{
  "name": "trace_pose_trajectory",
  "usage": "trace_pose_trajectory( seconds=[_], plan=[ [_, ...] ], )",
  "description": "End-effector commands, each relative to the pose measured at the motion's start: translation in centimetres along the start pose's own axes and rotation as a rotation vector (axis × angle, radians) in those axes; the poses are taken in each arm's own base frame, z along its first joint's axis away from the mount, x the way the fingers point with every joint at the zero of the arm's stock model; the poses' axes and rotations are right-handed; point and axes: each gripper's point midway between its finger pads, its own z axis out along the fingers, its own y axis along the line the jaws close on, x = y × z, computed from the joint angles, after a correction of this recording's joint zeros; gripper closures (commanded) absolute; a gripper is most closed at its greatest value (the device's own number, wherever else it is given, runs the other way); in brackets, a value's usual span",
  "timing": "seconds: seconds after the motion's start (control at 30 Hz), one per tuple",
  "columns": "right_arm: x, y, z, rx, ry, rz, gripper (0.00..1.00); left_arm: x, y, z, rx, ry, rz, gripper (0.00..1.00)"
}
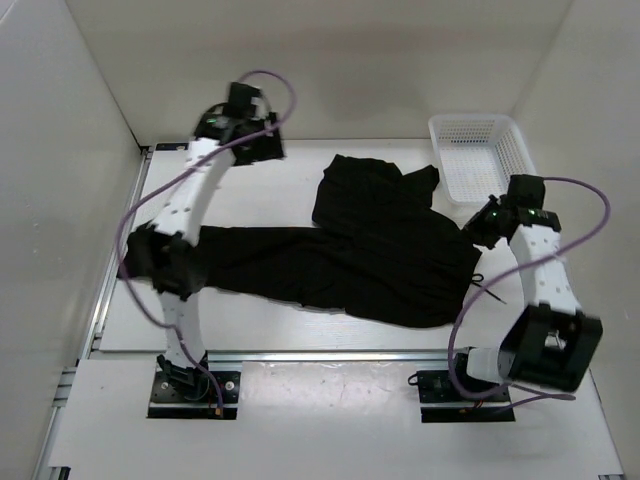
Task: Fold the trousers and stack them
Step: Flatten the trousers out
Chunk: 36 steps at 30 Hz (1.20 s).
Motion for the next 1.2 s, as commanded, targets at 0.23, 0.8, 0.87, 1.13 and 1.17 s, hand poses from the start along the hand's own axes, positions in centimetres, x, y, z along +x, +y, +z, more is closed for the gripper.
trace_pose_trajectory(
  seconds=[0.23,0.8,0.87,1.13,1.17],
  plan=[
    [-1.0,-0.5,9.9,0.061,0.139,-0.047,0.37,9.8,-9.4,12.3,0.153,0.296,0.132,0.00],
    [2.4,-3.1,12.9,0.132,0.229,-0.058,0.88,14.3,-10.5,12.8,0.130,0.370,0.153,0.90],
    [3.4,-3.7,12.9,0.142,0.244,-0.054,0.97,14.1,-8.6,12.4,0.105,0.382,0.129,0.90],
    [6.7,-4.0,10.4,0.119,0.240,-0.081,1.00,13.0,-2.7,6.7,-0.018,0.314,0.103,0.90],
    [8.0,-4.0,9.9,0.114,0.253,-0.098,1.00,14.8,-1.3,6.3,-0.062,0.348,0.100,0.90]
  ],
)
